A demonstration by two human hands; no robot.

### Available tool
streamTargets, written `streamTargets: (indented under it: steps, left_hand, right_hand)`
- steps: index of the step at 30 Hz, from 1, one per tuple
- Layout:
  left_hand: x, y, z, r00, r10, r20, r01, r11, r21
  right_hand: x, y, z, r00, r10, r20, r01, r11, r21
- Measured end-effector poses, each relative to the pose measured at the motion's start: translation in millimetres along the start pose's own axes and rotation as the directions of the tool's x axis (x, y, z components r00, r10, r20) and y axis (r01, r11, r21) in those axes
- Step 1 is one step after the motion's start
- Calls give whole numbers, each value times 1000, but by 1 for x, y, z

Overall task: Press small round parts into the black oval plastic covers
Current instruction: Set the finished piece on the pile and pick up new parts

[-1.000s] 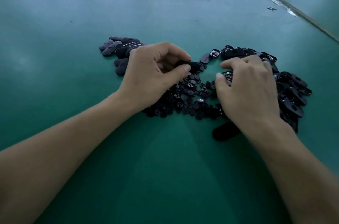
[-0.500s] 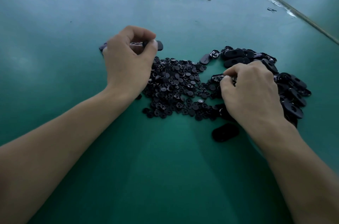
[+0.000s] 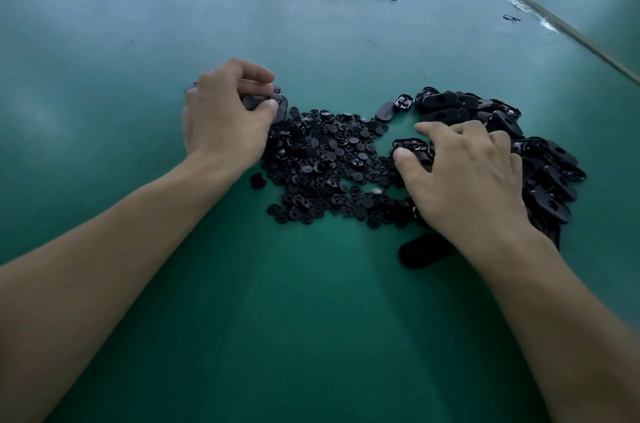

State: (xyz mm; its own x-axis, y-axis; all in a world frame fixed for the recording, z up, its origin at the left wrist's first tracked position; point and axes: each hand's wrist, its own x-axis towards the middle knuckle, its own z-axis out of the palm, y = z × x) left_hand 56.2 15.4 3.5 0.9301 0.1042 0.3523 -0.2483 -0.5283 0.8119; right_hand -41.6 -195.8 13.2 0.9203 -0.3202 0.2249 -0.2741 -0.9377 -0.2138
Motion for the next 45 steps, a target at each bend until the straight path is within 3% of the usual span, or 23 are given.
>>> streamTargets:
  steps: [5,11,16,21,24,27,35,45]
  left_hand:
    - [-2,5,-2,1000,14,-26,-11,996,86]
    - [-9,15,0,987,148,-69,-141,986,93]
    - [-19,25,8,971,236,-37,-239,966,-101]
    - [-30,28,15,960,272,63,-246,932,-266]
    - [-35,31,15,946,291,145,-224,906,-359]
    - [-36,32,13,923,315,220,-210,893,-398]
    - [-38,32,11,861,397,319,-267,885,-381]
    - [-35,28,15,880,376,291,-234,875,-424]
  right_hand:
    - [0,0,4,999,-41,22,41,999,37]
    - [0,2,4,992,-91,-84,98,991,91]
    - [2,0,2,951,-160,-263,216,956,198]
    - [2,-9,0,904,-249,-348,398,789,469]
    - [0,-13,1,929,-235,-287,369,667,647]
    - [-2,-16,1,931,-261,-255,364,604,709]
    - [-2,-18,0,946,-219,-239,323,573,753]
    - [-6,-21,-2,952,-204,-230,305,532,790]
